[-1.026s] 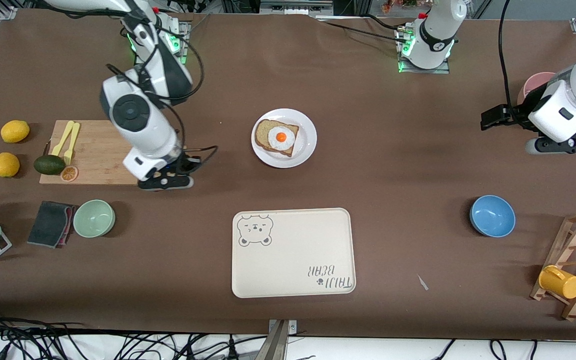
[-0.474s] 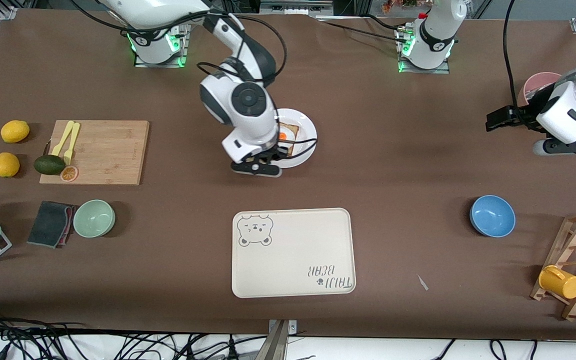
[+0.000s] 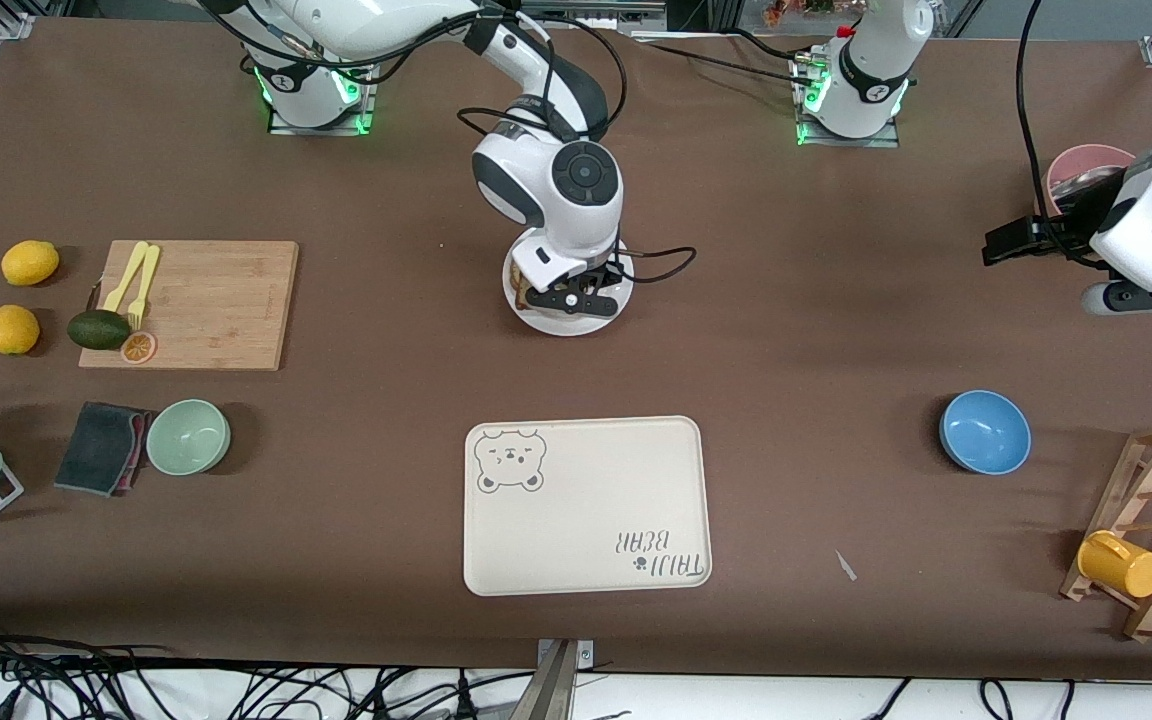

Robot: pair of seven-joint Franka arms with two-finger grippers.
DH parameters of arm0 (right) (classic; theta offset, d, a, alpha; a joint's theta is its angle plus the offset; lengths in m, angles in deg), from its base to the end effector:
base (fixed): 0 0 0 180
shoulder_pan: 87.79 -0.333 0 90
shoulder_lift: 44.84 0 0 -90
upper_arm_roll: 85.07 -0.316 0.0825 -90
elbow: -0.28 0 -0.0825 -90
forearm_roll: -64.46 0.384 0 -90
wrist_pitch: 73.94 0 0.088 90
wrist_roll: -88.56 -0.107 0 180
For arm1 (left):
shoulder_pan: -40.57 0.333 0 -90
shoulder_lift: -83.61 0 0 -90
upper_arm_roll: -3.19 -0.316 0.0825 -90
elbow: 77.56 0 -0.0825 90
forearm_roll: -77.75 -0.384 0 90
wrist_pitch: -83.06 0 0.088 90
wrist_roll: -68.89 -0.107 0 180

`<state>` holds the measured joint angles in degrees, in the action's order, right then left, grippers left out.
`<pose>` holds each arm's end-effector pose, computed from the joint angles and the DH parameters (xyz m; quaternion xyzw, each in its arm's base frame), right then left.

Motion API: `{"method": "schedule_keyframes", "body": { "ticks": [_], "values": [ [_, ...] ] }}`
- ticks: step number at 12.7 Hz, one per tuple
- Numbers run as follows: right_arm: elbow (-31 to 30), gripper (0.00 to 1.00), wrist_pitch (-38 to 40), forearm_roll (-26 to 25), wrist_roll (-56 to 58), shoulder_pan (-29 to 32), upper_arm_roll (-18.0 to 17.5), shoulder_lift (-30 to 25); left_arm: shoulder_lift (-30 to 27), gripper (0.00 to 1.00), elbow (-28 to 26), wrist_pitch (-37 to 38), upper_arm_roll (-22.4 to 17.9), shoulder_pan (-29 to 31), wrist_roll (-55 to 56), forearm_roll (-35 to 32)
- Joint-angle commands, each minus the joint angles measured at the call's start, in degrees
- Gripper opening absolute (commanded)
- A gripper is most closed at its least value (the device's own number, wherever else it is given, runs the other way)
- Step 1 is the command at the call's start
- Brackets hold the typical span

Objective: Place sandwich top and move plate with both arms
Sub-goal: 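Carry the bread slice with the right gripper over the egg toast, then lower the bread onto the egg toast and open the right gripper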

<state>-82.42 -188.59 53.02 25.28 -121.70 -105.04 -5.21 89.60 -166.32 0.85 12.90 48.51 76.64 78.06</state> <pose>0.4621 0.5374 0.2911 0.9964 -0.0680 -0.0432 0.0268 0.5667 -0.0135 0.5663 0.9927 0.0513 -0.1090 0.0025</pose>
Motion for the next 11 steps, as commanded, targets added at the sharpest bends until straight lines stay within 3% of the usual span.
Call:
{"method": "schedule_keyframes", "body": {
  "ticks": [1,10,11],
  "values": [
    [1.84,0.00,1.88,-0.86,-1.41,-1.86,0.28,1.58,1.39,1.00,1.23,0.65,0.30,0.49,-0.72,-0.75],
    [1.92,0.00,1.45,-1.92,-4.05,-2.83,0.37,4.75,2.98,1.00,1.31,0.56,0.30,0.41,-0.72,-0.75],
    [2.19,0.05,1.71,-1.57,-4.13,-2.83,0.28,4.49,2.98,1.00,1.31,0.56,0.30,0.41,-0.63,-0.75]
  ]
}}
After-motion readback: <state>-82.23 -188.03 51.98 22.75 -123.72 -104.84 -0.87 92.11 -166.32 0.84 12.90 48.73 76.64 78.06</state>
